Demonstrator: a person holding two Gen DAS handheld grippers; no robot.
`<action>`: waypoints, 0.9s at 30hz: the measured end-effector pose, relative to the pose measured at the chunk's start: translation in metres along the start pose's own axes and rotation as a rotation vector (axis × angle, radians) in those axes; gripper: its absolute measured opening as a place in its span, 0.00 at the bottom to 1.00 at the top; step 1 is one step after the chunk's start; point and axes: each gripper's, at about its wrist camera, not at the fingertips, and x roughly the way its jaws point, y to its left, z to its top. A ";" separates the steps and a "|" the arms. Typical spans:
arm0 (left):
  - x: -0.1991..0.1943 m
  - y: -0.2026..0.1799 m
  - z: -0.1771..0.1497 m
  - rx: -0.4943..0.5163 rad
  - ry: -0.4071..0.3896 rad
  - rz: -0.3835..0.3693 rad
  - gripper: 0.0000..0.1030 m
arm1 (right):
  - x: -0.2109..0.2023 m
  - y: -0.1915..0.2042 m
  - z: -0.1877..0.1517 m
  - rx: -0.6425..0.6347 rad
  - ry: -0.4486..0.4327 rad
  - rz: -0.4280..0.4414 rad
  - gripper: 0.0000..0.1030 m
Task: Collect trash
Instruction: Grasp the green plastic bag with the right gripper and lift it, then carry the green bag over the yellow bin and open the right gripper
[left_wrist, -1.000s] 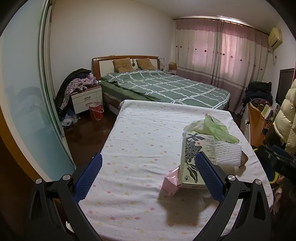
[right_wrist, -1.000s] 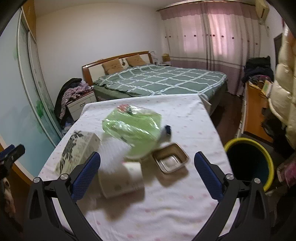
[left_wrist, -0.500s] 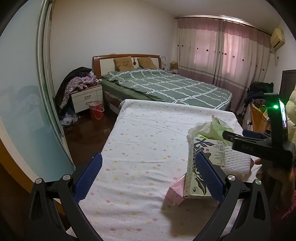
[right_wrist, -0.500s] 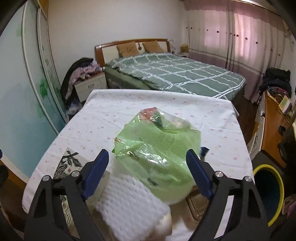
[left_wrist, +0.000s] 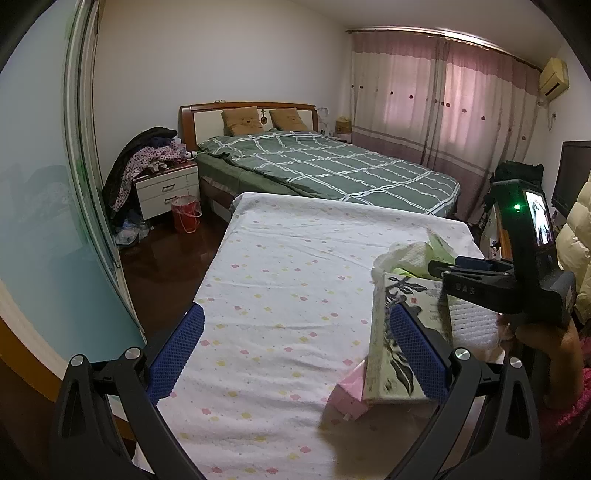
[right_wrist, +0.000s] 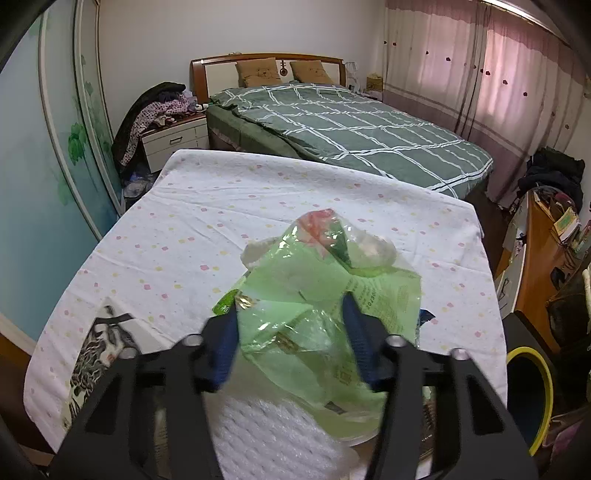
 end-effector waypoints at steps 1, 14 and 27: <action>-0.001 0.000 0.000 0.001 0.000 0.000 0.96 | -0.001 0.000 -0.001 -0.005 -0.002 0.000 0.33; -0.002 -0.010 -0.002 0.017 -0.003 -0.019 0.96 | -0.045 -0.034 -0.007 0.041 -0.142 0.009 0.03; -0.003 -0.041 -0.009 0.061 0.008 -0.085 0.96 | -0.100 -0.085 -0.022 0.143 -0.276 -0.009 0.02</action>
